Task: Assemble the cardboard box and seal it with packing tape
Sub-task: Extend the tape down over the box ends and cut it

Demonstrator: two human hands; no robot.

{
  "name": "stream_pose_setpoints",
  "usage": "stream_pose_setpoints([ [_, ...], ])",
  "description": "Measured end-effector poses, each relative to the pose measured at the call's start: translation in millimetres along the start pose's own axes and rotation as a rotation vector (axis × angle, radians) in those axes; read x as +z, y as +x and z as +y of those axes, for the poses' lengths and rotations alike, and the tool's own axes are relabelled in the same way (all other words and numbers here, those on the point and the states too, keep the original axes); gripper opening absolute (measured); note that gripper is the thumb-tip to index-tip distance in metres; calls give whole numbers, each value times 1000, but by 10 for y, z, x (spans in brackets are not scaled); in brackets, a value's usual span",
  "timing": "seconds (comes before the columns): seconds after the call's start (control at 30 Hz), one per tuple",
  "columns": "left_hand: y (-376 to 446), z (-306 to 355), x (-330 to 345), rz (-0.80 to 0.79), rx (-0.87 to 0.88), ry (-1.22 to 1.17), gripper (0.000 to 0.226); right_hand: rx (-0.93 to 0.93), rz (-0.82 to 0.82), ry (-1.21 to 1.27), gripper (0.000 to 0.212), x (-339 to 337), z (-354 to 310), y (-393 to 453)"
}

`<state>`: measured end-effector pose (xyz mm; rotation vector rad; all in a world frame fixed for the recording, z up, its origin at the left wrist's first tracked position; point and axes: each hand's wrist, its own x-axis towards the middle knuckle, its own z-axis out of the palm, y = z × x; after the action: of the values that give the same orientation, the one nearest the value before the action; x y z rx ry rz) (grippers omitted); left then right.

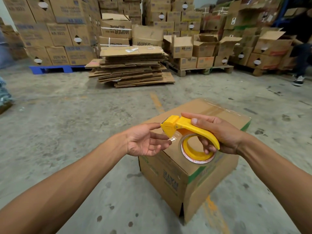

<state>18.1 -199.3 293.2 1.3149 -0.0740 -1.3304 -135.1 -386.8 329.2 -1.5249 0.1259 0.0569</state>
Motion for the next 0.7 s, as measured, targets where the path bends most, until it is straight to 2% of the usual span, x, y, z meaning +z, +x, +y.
stream_pose_setpoints([
  [0.1, 21, -10, 34, -53, -10, -41, 40, -8, 13, -1, 43, -38, -17, -29],
  [0.27, 43, -2, 92, -41, 69, -60, 13, 1, 25, -11, 43, -78, -31, -47],
  [0.33, 91, 4, 72, -14, 83, -24, 20, 13, 25, -22, 42, -77, -24, -47],
  [0.4, 169, 39, 13, 29, 93, 63, 28, 42, 13, -58, 42, -38, -12, -36],
  [0.5, 298, 217, -95, 86, 115, 309, 25, 91, -16, -111, 42, 62, -30, 1],
  [0.7, 379, 736, -676, 354, 93, 593, 15, 186, 48, -91, 38, -61, -69, -191],
])
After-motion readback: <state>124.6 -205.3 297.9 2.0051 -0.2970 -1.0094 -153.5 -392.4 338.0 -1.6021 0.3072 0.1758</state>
